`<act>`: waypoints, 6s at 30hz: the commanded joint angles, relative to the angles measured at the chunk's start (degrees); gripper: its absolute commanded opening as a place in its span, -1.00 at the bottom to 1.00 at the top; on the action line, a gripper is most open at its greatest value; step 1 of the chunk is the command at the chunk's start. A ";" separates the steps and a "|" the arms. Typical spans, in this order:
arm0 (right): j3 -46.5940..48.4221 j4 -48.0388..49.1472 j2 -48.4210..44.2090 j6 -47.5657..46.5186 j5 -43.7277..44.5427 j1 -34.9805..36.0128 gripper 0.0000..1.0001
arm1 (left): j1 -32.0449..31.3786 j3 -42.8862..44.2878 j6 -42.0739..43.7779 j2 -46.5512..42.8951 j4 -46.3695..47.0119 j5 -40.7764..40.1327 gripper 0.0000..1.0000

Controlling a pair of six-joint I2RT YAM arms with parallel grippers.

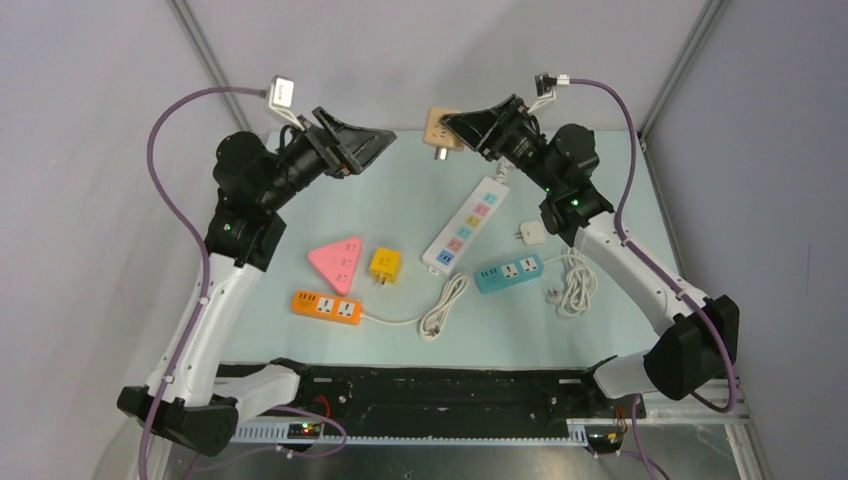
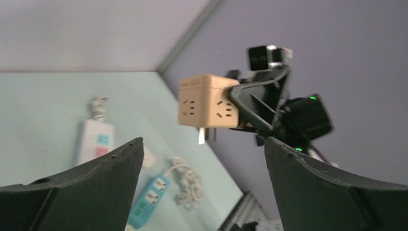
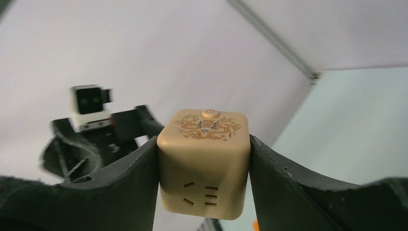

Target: Insert the plug

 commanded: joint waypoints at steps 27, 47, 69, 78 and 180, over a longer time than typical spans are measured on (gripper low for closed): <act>2.31 30.18 5.60 23.80 -15.06 2.10 -0.49 | -4.14 3.16 -14.75 8.12 16.08 20.91 0.72; 1.19 18.36 0.83 10.73 -19.72 3.75 0.96 | -3.69 -0.22 -8.13 5.59 17.40 26.67 -1.00; 12.39 -28.70 -3.62 -32.85 -37.95 7.95 0.98 | -3.45 -2.32 20.32 0.46 2.34 40.28 -1.00; 17.91 -35.72 1.07 -33.63 -40.88 7.98 0.60 | -3.45 -3.45 21.05 0.00 2.03 38.62 -1.00; -21.55 -0.72 11.56 -63.41 -4.37 6.94 -1.00 | 7.78 -17.61 16.00 -8.48 -7.88 -5.02 0.99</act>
